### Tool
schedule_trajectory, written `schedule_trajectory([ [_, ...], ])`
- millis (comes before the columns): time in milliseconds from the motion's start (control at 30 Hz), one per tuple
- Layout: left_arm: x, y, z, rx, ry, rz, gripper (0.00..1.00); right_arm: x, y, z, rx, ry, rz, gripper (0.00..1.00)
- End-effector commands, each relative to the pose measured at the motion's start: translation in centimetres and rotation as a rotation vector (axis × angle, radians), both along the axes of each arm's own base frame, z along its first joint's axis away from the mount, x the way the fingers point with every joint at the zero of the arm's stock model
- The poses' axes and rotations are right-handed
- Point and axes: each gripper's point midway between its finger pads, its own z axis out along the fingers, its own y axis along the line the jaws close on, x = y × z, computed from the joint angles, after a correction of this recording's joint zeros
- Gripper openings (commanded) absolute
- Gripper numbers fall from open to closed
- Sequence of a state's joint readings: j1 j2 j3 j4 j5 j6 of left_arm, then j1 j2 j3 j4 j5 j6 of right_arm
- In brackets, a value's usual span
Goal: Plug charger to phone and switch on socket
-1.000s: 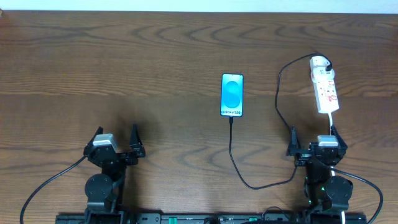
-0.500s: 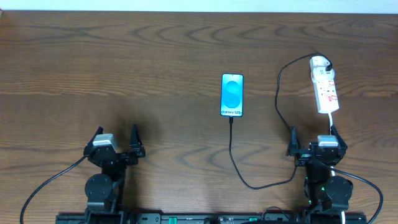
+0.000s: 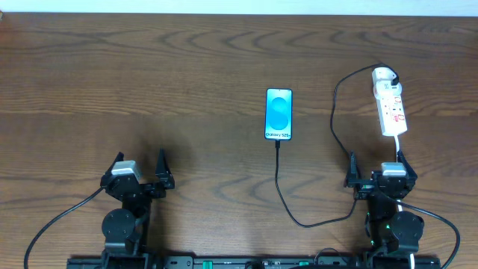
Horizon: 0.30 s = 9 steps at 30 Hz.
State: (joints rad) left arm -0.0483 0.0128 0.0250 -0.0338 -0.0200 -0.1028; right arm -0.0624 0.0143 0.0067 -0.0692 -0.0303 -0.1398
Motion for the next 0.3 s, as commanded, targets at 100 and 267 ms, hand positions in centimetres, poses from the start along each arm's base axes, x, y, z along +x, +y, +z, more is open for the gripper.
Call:
schedule_trajectory([
  [100,-0.08,-0.05,-1.76,0.017,0.051,-0.007,0.96,-0.03,0.32,0.05,-0.01,-0.004,0.018,0.99],
  [267,-0.08,-0.05,-1.76,0.017,0.051,-0.007,0.96,-0.03,0.32,0.06,-0.01,-0.004,0.018,0.99],
])
